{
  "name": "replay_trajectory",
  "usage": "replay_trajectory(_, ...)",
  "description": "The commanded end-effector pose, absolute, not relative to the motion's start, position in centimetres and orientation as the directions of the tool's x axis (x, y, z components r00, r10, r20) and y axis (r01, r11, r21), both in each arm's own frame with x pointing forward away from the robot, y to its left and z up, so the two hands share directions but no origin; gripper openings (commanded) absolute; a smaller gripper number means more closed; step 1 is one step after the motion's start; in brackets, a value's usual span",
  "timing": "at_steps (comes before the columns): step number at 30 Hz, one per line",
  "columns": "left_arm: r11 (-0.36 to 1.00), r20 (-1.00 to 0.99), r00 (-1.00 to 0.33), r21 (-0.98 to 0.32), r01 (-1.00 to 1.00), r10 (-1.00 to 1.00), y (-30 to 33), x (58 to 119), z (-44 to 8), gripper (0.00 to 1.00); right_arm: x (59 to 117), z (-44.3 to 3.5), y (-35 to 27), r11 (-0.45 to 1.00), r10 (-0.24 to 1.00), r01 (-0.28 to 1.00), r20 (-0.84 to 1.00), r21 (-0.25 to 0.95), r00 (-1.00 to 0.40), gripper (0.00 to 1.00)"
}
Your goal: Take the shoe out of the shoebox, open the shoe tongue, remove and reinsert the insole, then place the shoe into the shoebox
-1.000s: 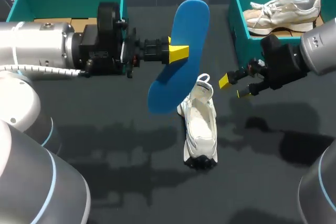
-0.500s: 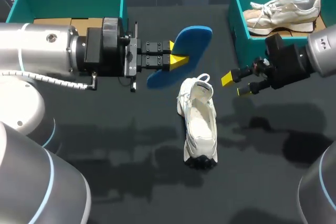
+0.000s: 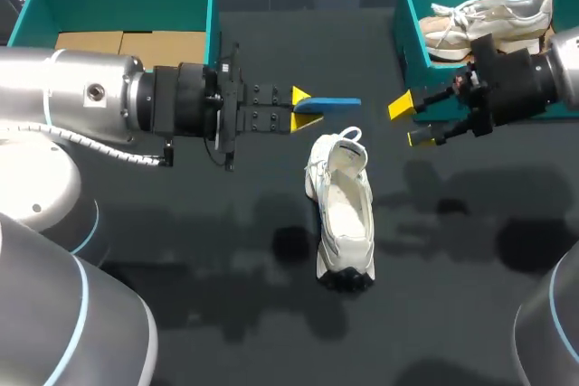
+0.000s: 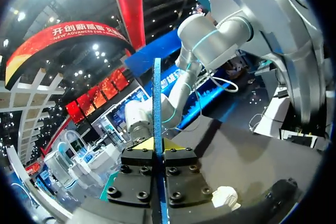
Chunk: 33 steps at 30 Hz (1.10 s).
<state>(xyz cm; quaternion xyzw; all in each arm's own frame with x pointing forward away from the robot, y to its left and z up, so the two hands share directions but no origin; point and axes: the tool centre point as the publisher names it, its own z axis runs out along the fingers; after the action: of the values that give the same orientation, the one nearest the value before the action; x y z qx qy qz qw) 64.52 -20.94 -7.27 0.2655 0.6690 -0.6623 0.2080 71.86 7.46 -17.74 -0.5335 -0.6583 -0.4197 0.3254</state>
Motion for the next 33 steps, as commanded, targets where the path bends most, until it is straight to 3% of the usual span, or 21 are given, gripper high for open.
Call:
replay_trajectory(1,-0.127,-0.806,-0.581,-0.591,0.796,0.110,-21.6,65.6,-7.7,0.00,72.8,-17.7,7.3,0.113,0.413,0.975,0.883,0.193,-0.223,1.00)
replay_trajectory(10,-0.127,-0.806,-0.581,-0.591,0.796,0.110,-21.6,65.6,-7.7,0.00,72.8,-17.7,7.3,0.113,0.413,0.975,0.883,0.193,-0.223,1.00)
replay_trajectory(20,-0.121,-0.981,-0.194,-0.195,0.973,0.024,-22.9,67.0,-11.6,0.00,73.2,-16.1,8.5,0.095,0.238,0.986,0.958,0.140,-0.159,1.00)
replay_trajectory(28,-0.067,-0.999,-0.051,-0.050,0.996,-0.005,-23.6,67.6,-13.0,0.00,73.2,-15.0,10.0,0.107,0.122,0.988,0.985,0.107,-0.120,1.00)
replay_trajectory(33,-0.042,-0.999,-0.047,-0.047,0.998,0.007,-23.7,68.0,-13.1,0.00,73.1,-14.9,10.3,0.103,0.115,0.993,0.991,0.057,-0.069,1.00)
